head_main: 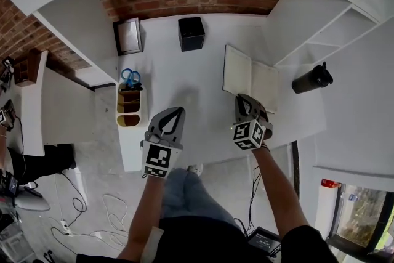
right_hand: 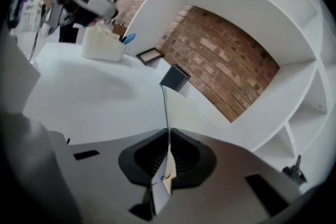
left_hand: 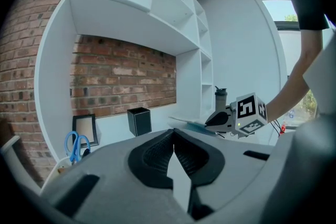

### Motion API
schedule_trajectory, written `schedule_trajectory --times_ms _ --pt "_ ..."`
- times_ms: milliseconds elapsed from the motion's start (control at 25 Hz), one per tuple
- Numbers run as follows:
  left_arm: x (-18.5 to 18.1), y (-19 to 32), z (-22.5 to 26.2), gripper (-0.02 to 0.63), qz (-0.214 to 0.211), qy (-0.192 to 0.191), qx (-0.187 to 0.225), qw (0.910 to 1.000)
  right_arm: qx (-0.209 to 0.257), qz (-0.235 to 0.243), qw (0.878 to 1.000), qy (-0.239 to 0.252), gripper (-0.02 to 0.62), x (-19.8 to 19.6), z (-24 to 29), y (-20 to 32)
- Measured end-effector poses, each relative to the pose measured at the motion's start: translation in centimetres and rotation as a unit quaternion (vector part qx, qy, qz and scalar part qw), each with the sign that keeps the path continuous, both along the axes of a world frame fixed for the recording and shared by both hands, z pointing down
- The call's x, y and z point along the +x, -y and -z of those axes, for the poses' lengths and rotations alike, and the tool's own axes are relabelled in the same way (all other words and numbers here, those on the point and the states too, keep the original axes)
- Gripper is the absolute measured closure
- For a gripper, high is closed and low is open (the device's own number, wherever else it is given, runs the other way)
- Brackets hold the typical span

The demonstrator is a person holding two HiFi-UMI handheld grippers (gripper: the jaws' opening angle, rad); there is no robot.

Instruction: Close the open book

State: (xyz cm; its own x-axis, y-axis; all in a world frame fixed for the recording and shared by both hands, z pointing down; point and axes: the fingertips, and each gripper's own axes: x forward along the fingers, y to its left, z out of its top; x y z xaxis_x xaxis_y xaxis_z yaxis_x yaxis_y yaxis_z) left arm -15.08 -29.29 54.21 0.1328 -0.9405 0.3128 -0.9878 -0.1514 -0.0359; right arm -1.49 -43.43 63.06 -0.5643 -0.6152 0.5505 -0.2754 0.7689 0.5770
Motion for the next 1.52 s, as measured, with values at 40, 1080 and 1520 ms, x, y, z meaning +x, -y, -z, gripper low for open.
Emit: schedule_trajectory --times_ms 40,1080,1520 --pt "0.2 0.2 0.1 0.597 -0.004 -0.001 0.000 1.0000 -0.014 -0.013 0.999 0.034 0.584 0.2 0.9 0.1" --pt "7.1 3.7 -0.7 0.597 -0.100 -0.005 -0.015 0.9949 -0.222 -0.421 0.783 0.401 0.548 18.2 -3.2 4.1" --pt "7.1 4.3 -1.5 0.597 -0.099 -0.007 -0.025 0.9948 -0.208 -0.441 0.834 0.259 0.490 19.1 -5.9 4.8"
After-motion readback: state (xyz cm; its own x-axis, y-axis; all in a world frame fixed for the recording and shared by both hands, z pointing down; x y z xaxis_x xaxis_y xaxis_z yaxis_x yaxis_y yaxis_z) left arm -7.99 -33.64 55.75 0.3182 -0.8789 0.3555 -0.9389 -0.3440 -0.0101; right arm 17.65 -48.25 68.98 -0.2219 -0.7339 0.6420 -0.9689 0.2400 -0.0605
